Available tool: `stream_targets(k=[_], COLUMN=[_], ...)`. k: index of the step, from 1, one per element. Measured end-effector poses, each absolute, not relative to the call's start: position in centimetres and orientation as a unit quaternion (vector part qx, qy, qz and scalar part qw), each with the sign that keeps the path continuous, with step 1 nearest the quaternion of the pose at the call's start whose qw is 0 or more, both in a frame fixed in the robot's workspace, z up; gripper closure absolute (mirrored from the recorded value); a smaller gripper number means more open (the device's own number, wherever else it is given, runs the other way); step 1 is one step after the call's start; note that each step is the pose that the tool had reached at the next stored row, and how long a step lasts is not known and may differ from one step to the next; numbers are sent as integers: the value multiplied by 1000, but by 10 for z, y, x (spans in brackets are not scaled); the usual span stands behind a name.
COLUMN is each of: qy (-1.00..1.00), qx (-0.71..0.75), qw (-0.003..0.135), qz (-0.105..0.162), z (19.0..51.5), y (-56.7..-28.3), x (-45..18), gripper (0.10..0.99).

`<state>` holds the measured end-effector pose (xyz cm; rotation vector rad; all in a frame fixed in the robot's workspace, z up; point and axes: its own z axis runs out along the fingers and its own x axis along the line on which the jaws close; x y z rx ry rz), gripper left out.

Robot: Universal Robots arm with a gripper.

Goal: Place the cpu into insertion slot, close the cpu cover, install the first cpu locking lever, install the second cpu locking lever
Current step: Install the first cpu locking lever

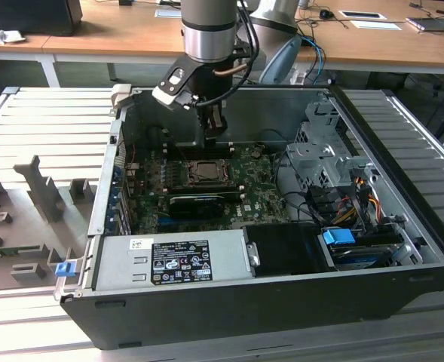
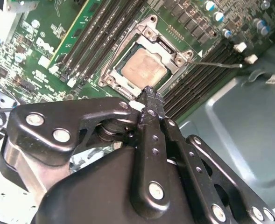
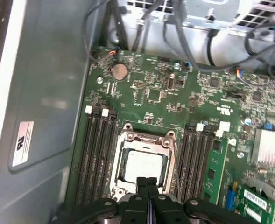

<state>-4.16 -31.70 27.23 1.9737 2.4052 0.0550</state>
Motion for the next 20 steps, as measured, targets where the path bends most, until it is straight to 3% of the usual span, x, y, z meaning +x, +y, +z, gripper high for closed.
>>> stream_targets(k=[20], qy=[831], qx=[555], qw=[13], qz=[19], z=[272], y=[-317], x=[-42], gripper=[980])
